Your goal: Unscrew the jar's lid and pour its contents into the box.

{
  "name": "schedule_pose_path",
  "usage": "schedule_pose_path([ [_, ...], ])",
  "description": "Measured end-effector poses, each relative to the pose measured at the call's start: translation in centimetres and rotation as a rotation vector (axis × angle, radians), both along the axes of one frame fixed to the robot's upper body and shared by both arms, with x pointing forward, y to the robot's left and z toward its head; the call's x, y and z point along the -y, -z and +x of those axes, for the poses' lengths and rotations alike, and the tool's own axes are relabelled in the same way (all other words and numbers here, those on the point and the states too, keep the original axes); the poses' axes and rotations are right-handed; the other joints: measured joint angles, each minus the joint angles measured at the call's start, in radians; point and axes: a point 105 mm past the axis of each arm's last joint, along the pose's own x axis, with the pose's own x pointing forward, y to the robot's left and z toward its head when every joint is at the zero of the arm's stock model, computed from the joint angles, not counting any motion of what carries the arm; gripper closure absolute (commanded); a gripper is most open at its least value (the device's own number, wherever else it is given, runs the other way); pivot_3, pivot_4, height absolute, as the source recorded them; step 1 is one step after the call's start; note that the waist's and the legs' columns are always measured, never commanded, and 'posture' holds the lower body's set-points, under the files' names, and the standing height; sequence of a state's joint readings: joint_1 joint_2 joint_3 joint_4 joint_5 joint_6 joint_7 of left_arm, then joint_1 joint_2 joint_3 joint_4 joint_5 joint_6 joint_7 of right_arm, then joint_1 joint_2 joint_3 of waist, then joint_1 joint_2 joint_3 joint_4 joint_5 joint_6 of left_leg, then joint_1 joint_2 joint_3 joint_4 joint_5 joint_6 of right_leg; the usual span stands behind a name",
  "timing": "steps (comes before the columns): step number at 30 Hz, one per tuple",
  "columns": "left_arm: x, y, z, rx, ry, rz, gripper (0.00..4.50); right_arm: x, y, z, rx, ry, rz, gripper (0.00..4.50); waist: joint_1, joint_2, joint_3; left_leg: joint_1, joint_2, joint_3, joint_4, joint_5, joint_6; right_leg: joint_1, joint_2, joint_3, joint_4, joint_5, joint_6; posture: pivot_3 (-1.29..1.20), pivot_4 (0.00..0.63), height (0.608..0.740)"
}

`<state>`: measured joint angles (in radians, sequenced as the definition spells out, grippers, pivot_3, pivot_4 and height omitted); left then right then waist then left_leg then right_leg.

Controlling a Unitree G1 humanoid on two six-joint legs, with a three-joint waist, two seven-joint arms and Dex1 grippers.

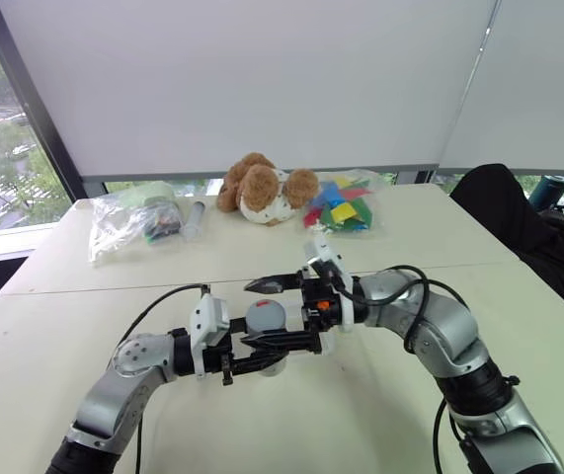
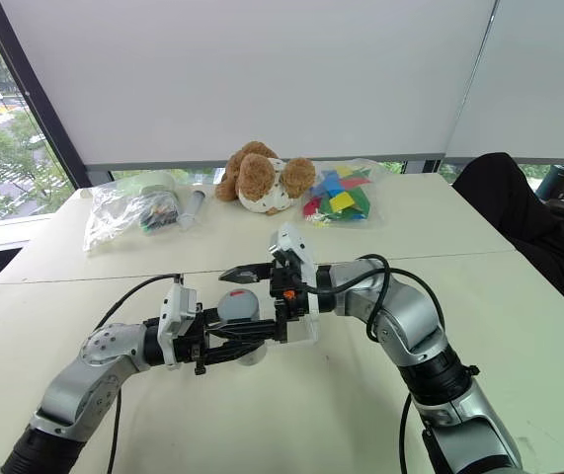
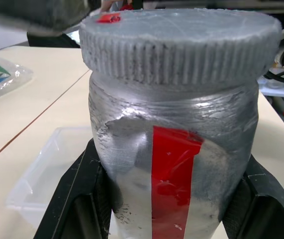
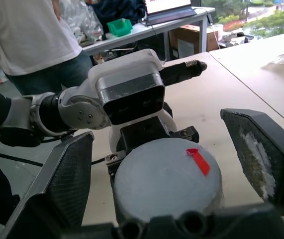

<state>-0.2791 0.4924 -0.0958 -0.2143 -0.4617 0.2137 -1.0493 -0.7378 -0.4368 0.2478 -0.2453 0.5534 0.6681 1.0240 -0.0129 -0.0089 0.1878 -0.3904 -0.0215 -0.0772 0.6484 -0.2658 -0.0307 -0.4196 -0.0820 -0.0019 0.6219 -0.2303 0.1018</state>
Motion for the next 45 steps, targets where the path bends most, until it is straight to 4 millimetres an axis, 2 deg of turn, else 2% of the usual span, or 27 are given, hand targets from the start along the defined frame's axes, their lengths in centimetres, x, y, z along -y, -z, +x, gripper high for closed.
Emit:
schedule_pose_path([
  [4, 0.1, 0.0, 0.0, 0.0, -0.004, -0.001, 2.43, -0.6, 0.0, 0.5, 0.014, 0.011, 0.003, 0.03, 0.0, 0.0, 0.0, 0.0, 0.0, 0.0, 0.0, 0.0, 0.0, 0.0, 0.0, 0.0, 0.001, 0.0, 0.0, 0.0, 0.15, 0.74],
  [16, 0.1, 0.0, 0.1, 0.001, -0.005, -0.001, 2.43, -0.2, -0.1, 1.3, -0.001, 0.022, -0.006, 0.03, -0.001, 0.0, 0.0, 0.0, 0.0, 0.0, 0.0, 0.0, 0.0, -0.003, 0.0, 0.0, 0.006, 0.0, 0.0, 0.0, 0.15, 0.74],
  [28, 0.0, 0.0, 0.2, 0.001, -0.021, 0.009, 2.43, 2.4, 0.3, 1.7, -0.041, 0.045, -0.013, 0.03, 0.0, 0.0, 0.0, 0.0, 0.0, 0.0, 0.0, 0.0, 0.0, -0.003, 0.0, 0.0, 0.006, 0.0, 0.0, 0.0, 0.15, 0.74],
  [34, -0.1, 0.0, 0.3, 0.002, -0.023, 0.008, 2.43, 3.3, 1.2, 1.6, -0.078, 0.06, -0.031, 0.03, 0.0, 0.0, 0.0, 0.0, 0.0, 0.0, 0.0, 0.0, 0.0, -0.003, 0.0, 0.0, 0.006, 0.0, 0.0, 0.0, 0.15, 0.74],
  [38, 0.0, 0.0, 0.1, 0.002, -0.008, 0.009, 2.43, 3.8, 0.5, 0.9, -0.088, 0.013, 0.015, 0.03, 0.0, 0.0, 0.0, 0.0, 0.0, 0.0, 0.0, 0.0, 0.0, -0.003, 0.0, 0.0, 0.006, 0.0, 0.0, 0.0, 0.15, 0.74],
  [45, 0.0, 0.0, 0.1, 0.003, -0.004, 0.01, 2.43, 2.9, -0.3, 0.4, -0.068, -0.017, 0.047, 0.03, 0.0, 0.0, 0.0, 0.0, 0.0, 0.0, 0.0, 0.0, 0.0, -0.003, 0.0, 0.0, 0.007, 0.0, 0.0, 0.0, 0.15, 0.74],
])
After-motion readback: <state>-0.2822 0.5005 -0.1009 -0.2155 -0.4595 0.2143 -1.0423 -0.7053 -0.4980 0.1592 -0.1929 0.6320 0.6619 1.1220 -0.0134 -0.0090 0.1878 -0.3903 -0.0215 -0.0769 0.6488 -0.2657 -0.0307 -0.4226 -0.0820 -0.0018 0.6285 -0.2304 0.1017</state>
